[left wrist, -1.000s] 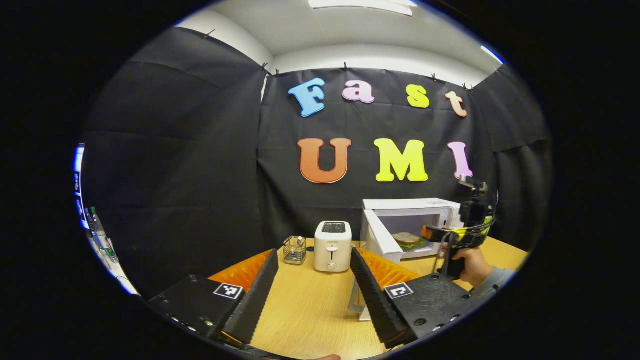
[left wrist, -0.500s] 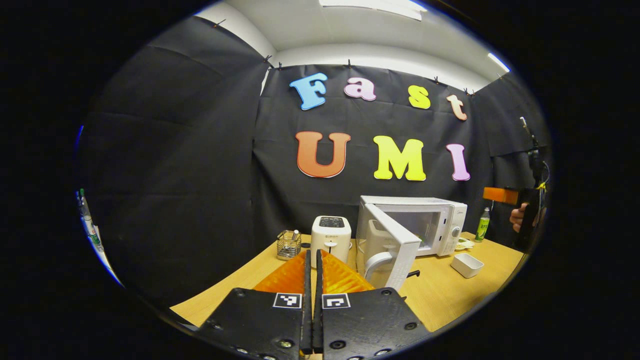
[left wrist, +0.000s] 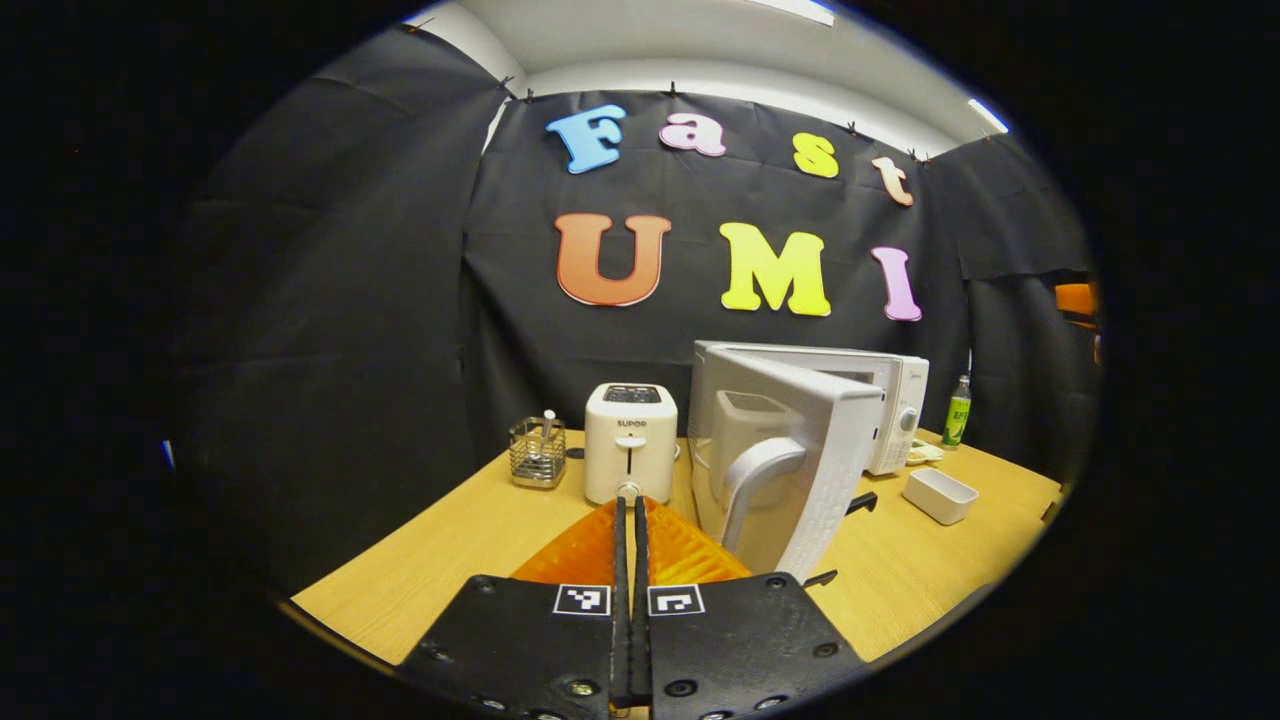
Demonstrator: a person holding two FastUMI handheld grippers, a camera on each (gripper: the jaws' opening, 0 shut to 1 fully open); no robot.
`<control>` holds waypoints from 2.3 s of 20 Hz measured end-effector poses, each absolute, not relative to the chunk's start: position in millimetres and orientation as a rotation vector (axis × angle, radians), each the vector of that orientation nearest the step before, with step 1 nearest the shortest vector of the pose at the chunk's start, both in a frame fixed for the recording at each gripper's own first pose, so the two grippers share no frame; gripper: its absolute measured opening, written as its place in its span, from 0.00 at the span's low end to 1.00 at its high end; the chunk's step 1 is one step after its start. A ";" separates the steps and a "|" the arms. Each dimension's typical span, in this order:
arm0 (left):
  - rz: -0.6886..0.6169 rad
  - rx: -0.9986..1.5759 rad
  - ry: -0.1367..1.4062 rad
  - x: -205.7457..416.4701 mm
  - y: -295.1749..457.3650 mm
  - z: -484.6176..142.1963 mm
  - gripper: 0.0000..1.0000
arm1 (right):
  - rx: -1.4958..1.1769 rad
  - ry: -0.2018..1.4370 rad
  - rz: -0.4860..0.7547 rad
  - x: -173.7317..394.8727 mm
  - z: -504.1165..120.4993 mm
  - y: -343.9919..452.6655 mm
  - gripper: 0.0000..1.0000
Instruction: Open the microwave oven with the left hand, put the food in, and close the microwave oven.
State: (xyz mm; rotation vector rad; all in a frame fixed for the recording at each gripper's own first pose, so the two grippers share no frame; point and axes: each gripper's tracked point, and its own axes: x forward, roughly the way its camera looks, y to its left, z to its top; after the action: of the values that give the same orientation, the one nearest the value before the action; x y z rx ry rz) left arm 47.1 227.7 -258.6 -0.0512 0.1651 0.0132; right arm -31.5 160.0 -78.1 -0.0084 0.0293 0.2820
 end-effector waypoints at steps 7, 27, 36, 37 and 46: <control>-0.118 -0.107 0.148 60.7 162.3 -267.4 0.00 | 0.019 -0.002 0.310 -53.8 -69.9 128.5 0.98; -0.365 -0.105 0.174 189.2 -44.5 -283.6 0.00 | 0.046 0.078 0.262 -4.1 -112.4 47.4 0.91; -0.330 -0.106 0.178 264.3 -86.9 -293.8 0.00 | 0.051 0.115 0.251 45.1 -141.8 23.6 0.91; -0.323 -0.110 0.179 274.1 -88.4 -295.6 0.00 | 0.050 0.115 0.254 49.3 -144.9 23.5 0.98; -0.181 -0.033 0.182 338.6 -93.7 -300.3 0.00 | 0.037 0.129 0.263 83.1 -168.0 14.4 0.98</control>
State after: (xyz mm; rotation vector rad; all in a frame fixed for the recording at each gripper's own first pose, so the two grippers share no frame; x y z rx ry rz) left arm 338.6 -93.7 -300.3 -0.0326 0.1820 -0.1810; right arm 83.1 14.4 -168.0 0.0370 0.1295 0.2627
